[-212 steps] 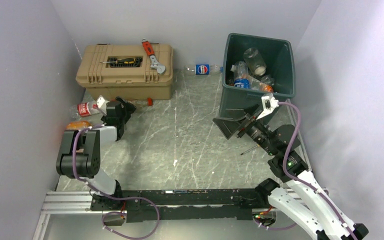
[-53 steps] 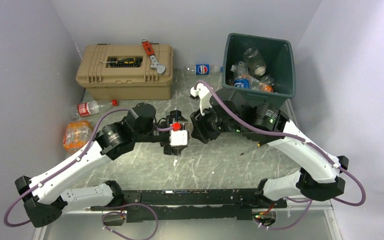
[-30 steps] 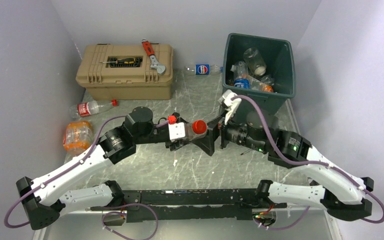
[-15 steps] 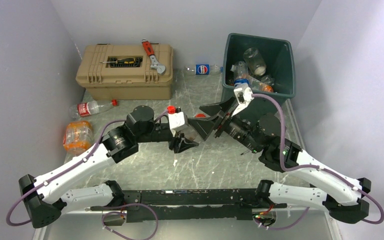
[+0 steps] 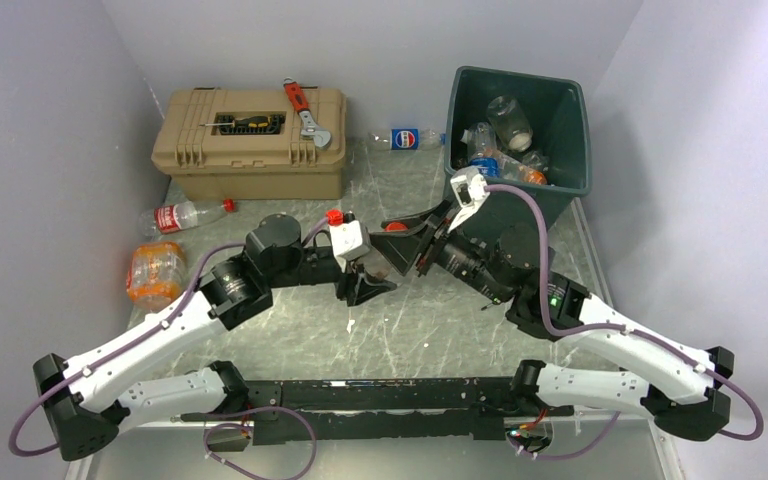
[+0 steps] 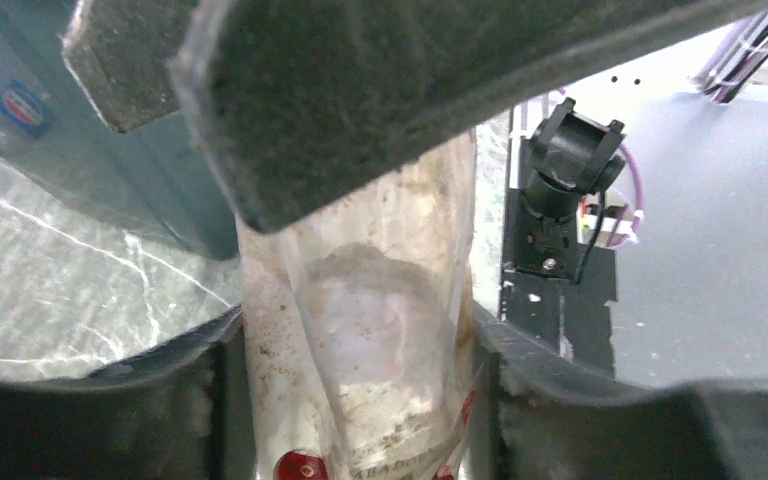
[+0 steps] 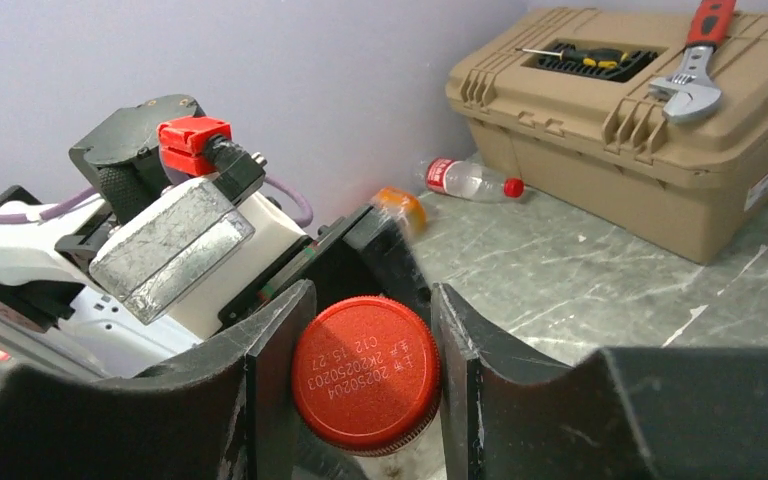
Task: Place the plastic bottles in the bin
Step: Place the plastic bottle in the trash bin.
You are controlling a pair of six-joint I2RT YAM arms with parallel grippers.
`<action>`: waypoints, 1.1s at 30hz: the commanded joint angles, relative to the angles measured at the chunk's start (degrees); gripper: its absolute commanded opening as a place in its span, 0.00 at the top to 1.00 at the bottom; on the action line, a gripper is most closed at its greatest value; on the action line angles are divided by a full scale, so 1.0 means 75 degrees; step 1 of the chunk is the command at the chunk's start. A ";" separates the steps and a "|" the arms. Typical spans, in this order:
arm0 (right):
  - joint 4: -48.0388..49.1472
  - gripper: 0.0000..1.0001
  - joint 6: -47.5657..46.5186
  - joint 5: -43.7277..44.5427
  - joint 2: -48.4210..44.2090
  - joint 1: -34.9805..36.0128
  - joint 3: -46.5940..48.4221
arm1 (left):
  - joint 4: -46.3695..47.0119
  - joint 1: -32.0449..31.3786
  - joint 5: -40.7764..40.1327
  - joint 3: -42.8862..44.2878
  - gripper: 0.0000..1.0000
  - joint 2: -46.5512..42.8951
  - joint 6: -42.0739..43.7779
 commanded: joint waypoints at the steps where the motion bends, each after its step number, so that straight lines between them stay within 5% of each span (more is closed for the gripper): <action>1: 0.0122 0.94 -0.0122 0.0378 -0.0140 -0.0039 0.0391 | 0.0413 -0.0027 -0.0197 0.0084 0.11 -0.0191 -0.0039; 2: 0.0114 1.00 -0.0280 0.0622 -0.0274 -0.0039 0.0536 | 0.0366 -0.0027 -0.0495 0.0104 0.02 -0.0253 -0.0076; 9: -0.0446 1.00 -0.3070 0.3326 -0.0033 -0.0057 0.3295 | 0.0760 -0.0027 -0.3691 -0.0455 0.00 -0.1582 -0.0300; 13: 0.1771 1.00 -0.5530 0.6058 0.0652 -0.0094 0.3808 | -0.0171 -0.0022 -0.6175 -0.0452 0.00 -0.2171 -0.0780; 16: 0.2252 1.00 -0.6515 0.6729 0.1312 -0.0854 0.4267 | -0.0969 -0.0025 -0.7236 -0.0404 0.01 -0.2367 -0.1104; 21: -0.1445 1.00 -0.2594 0.5224 0.2182 -0.4251 0.5082 | -0.1204 -0.0018 -0.9354 -0.0893 0.01 -0.2860 -0.1797; 32: -0.1310 1.00 -0.1171 0.3079 0.3137 -0.6301 0.4058 | -0.1286 -0.0026 -1.0183 -0.1135 0.01 -0.2687 -0.2048; 33: -0.1557 0.85 -0.1118 0.3041 0.3327 -0.6308 0.4213 | -0.1374 -0.0019 -1.0289 -0.1127 0.01 -0.2620 -0.2092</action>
